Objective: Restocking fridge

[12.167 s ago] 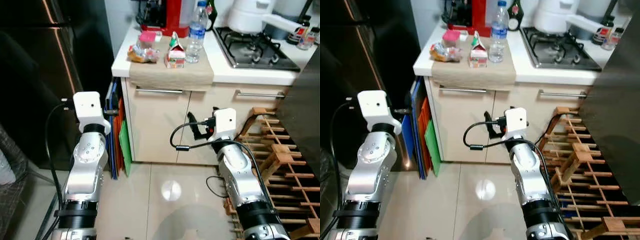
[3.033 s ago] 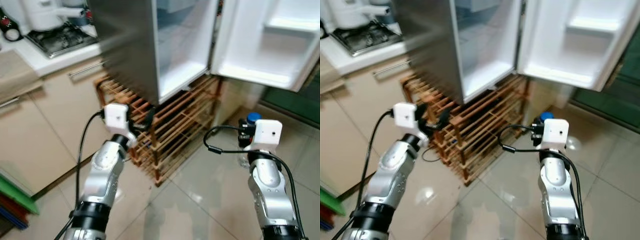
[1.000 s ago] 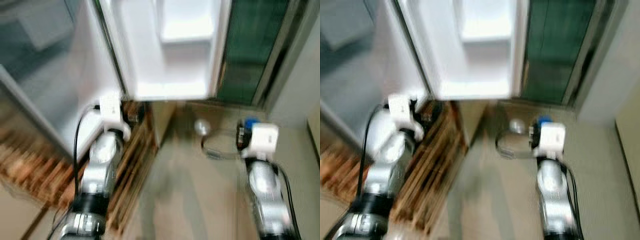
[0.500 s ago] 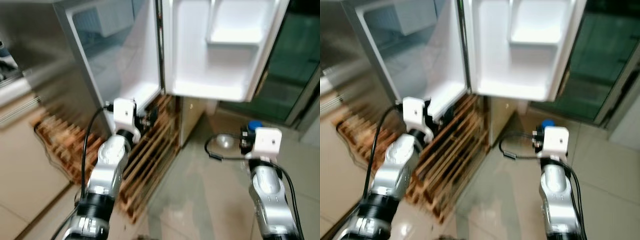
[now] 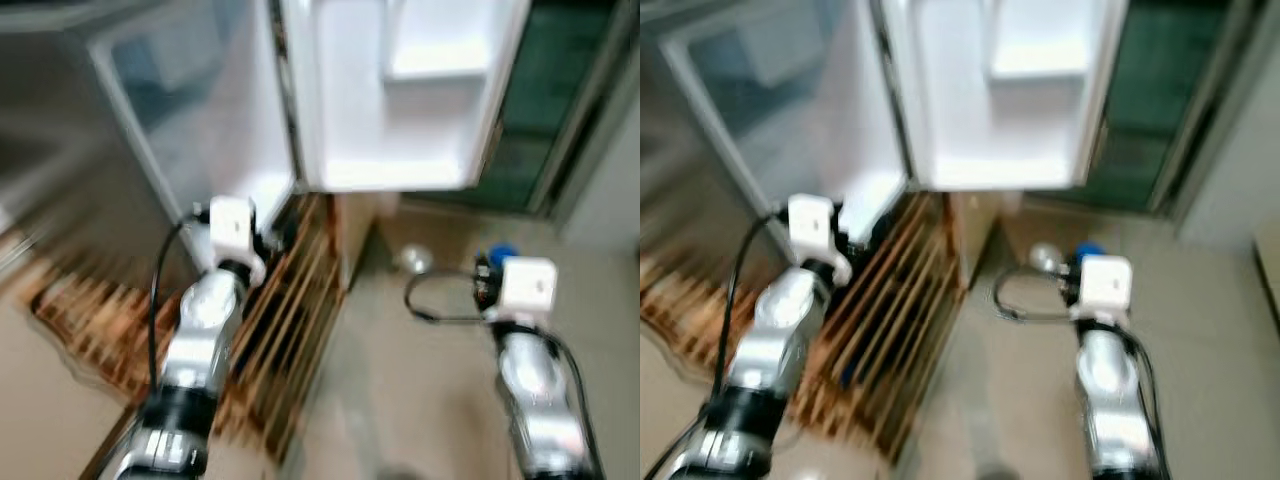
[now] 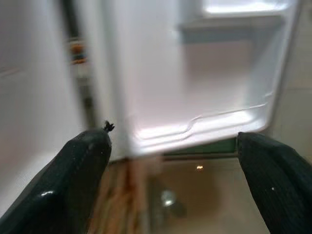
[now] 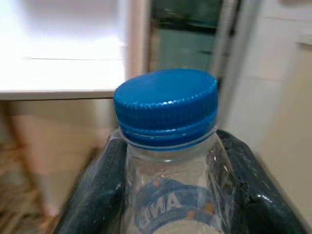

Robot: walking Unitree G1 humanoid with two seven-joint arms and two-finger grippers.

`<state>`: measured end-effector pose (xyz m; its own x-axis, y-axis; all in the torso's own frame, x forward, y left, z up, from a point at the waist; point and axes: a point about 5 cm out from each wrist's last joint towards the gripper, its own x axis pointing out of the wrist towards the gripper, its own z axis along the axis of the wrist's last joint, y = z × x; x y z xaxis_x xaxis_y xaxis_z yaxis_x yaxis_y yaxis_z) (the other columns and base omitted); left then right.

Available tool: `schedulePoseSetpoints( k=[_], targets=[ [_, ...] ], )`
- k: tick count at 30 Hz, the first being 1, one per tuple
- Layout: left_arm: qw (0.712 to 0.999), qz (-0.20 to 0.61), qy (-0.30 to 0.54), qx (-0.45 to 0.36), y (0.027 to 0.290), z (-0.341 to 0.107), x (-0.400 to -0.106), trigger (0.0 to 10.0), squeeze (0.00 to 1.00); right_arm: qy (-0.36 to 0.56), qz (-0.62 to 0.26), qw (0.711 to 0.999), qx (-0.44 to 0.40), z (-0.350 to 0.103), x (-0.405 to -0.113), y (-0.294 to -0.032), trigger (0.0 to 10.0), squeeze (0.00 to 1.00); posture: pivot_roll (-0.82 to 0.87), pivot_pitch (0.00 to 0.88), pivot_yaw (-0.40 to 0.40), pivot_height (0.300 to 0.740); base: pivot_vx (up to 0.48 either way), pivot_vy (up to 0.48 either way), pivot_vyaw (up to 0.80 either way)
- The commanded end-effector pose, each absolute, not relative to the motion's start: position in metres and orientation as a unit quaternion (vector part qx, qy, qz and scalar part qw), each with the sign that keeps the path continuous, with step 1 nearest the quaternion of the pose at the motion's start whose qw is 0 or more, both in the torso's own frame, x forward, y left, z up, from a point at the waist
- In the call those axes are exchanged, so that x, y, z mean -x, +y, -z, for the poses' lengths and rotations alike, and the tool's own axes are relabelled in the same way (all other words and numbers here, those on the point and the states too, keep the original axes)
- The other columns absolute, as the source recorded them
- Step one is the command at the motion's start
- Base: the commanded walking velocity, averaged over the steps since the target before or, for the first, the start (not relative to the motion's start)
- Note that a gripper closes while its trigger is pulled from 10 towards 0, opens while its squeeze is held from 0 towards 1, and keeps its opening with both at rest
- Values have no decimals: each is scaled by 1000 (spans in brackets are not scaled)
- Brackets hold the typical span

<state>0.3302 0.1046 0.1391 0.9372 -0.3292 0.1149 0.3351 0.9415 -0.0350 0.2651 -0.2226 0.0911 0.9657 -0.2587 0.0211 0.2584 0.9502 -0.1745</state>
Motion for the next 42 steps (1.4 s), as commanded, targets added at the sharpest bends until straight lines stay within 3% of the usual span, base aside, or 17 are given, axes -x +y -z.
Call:
schedulePoseSetpoints(
  k=[1, 6, 13, 22, 27, 40, 42],
  targets=[
    [986, 161, -46, 15, 113, -134, -328, 10000, 0, -22, 114, 990, 84, -100, -272, -211, 10000, 0, -196, 0, 115, 740, 480, 0, 0],
    [979, 192, -67, 3, 105, -139, -325, 10000, 0, -21, 113, 990, 83, -99, -272, -211, 10000, 0, -195, 0, 118, 740, 465, 0, 0],
    [977, 201, -73, -3, 99, -140, -323, 10000, 0, -20, 113, 990, 83, -98, -272, -211, 10000, 0, -196, 0, 120, 740, 0, 0, 0],
    [986, 160, -17, 42, 120, -119, -316, 10000, 0, -28, 108, 989, 93, -103, -271, -215, 10000, 0, -199, 0, 114, 740, 0, 0, 0],
    [979, 194, -37, 46, 103, -126, -311, 10000, 0, -23, 99, 990, 98, -101, -272, -213, 10000, 0, -190, 0, 101, 740, 0, -389, 0],
    [981, 187, -10, 47, 99, -120, -312, 10000, 0, -21, 94, 990, 100, -103, -273, -212, 10000, 0, -195, 0, 99, 740, 0, -459, 0],
    [986, 158, 14, 47, 105, -113, -313, 10000, 0, -13, 84, 990, 110, -102, -272, -214, 10000, 0, -190, 0, 49, 740, 0, -225, 559]
  ],
)
